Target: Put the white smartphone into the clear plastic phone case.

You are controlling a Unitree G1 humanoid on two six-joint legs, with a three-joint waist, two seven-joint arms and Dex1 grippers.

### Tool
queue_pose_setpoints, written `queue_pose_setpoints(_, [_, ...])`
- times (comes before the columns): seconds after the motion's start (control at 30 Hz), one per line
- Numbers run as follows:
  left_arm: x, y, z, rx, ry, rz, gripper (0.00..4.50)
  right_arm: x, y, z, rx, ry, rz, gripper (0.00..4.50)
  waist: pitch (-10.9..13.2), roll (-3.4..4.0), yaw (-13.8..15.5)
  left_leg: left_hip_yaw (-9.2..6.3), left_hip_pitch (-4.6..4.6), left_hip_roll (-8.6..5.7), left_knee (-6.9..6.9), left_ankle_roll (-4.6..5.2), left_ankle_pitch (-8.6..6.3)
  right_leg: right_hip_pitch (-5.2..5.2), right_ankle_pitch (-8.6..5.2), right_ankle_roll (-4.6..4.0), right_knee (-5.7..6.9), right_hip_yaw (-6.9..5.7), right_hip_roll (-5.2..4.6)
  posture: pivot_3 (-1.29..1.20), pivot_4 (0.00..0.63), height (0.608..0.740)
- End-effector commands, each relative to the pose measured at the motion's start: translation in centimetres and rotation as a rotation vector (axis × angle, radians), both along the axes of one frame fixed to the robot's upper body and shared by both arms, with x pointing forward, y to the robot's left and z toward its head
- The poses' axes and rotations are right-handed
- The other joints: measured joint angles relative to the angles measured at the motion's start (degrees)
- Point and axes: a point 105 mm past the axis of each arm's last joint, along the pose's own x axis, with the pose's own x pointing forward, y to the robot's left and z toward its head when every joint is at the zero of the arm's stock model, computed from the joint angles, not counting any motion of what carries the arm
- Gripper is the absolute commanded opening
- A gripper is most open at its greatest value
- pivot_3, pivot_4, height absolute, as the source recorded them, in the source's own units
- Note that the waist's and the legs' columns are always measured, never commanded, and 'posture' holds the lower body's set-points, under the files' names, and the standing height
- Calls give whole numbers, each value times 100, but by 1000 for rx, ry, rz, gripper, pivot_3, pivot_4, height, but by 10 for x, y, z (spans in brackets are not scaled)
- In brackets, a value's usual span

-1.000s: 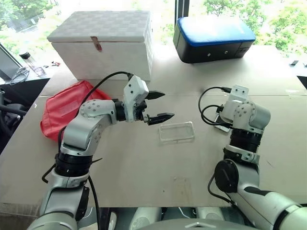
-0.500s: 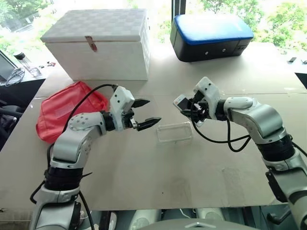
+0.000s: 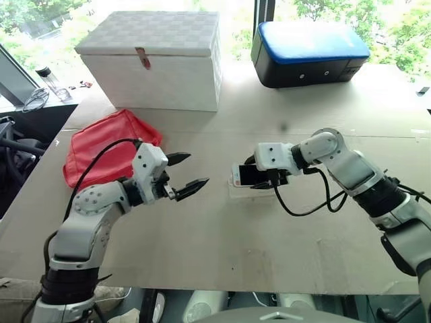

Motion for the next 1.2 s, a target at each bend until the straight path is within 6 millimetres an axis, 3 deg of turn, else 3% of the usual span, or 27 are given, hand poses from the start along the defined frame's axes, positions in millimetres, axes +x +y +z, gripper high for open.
queue_pose_setpoints(0.03, [-6, 2, 12, 3, -58, -1, 4500, 2, -5, 10, -27, -24, 21, 2760, 0, 1, 3, 0, 0, 0, 0, -2, 1, 0, 0, 0, 0, 0, 0, 0, 150, 740])
queue_pose_setpoints(0.4, [-23, -2, 9, 11, -57, -98, 4500, 15, -15, -10, -119, 36, -40, 2760, 1, 2, 1, 2, 2, 0, -1, -3, 0, -1, 0, -1, 4, 1, 1, 0, 150, 740])
queue_pose_setpoints(0.63, [-41, 13, 11, 18, 8, -186, 4500, 18, -16, -13, -129, 46, -57, 2760, 1, 2, 0, 1, 4, 1, -1, 4, -4, -1, -1, -2, 8, 1, 1, 0, 150, 740])
queue_pose_setpoints(0.87, [-42, 24, 15, 60, 19, -220, 4500, 22, -18, -16, -145, 62, -93, 2760, 0, 2, -1, 3, 9, 1, 0, 5, -5, 1, -1, -2, 10, 0, 2, 0, 150, 740])
queue_pose_setpoints(1.2, [-40, 20, 16, 51, 11, -220, 4500, 16, -21, -23, -196, 83, -64, 2760, 0, 1, 1, 2, 8, 1, 0, 4, -5, 1, -1, -3, 9, 1, 2, 0, 150, 740])
